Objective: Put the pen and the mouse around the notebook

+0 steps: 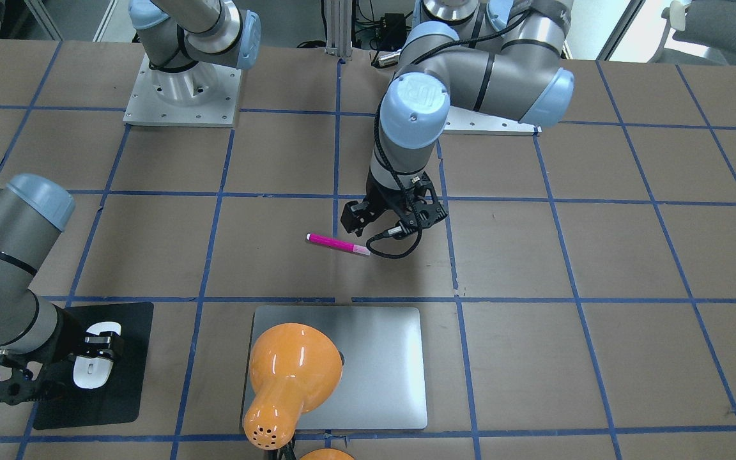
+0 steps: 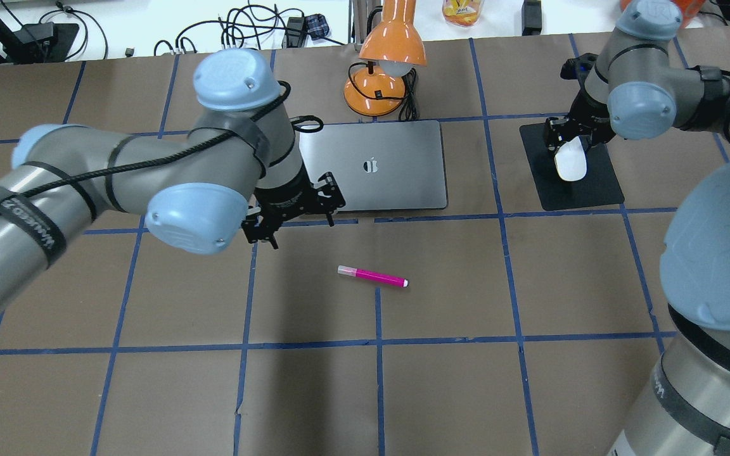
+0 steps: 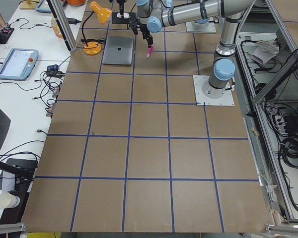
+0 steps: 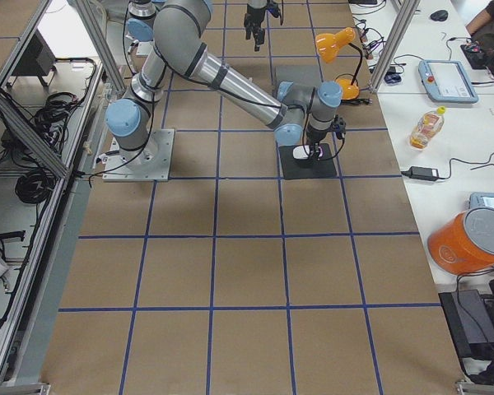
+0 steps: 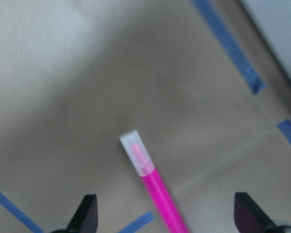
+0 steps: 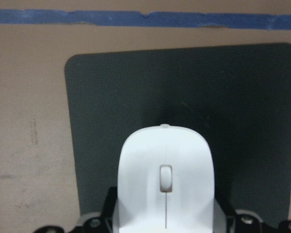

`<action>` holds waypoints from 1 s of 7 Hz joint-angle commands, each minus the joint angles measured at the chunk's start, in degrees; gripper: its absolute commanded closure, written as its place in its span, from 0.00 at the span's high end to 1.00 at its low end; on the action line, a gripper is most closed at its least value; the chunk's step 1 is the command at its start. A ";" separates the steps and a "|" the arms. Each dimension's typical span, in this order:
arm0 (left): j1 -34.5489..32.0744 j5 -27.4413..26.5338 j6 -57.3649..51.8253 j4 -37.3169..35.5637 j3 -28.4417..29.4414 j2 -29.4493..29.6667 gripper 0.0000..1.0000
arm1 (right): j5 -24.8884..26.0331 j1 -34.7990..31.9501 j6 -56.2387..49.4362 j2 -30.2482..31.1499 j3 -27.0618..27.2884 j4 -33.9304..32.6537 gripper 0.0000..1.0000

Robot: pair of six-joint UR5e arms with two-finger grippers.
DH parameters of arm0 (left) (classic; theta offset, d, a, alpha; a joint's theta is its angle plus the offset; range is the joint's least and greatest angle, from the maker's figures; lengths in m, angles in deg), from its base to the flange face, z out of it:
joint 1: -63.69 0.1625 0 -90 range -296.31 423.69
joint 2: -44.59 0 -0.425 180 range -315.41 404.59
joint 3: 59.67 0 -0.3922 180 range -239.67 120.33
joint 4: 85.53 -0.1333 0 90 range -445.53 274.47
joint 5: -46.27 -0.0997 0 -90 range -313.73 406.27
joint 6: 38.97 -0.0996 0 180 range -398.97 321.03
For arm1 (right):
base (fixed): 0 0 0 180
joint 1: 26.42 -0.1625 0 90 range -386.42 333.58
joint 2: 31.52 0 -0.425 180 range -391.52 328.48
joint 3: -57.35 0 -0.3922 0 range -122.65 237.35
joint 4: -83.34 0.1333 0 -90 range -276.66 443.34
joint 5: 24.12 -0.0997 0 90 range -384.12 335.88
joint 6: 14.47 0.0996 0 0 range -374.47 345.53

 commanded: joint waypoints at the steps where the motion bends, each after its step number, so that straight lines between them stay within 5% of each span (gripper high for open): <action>1: 4.44 -1.22 -20.77 13.44 7.40 -6.04 1.00 | 1.54 0.10 -0.62 -0.76 0.03 -0.44 0.12; 2: 5.84 -1.31 -26.50 14.79 11.01 -7.19 1.00 | 1.45 0.10 -0.62 -0.76 0.03 -0.35 0.24; 3: 7.24 -1.48 -26.73 15.15 13.31 -7.81 1.00 | 1.28 0.10 0.25 -0.76 0.03 -0.35 0.96; 5: 7.17 -1.75 -27.00 16.29 12.98 -9.91 1.00 | 1.63 0.19 0.26 0.03 -0.23 0.08 1.00; 7: 7.00 -1.66 -27.00 16.82 11.23 -10.54 1.00 | 1.63 0.01 0.43 8.06 -0.24 5.32 1.00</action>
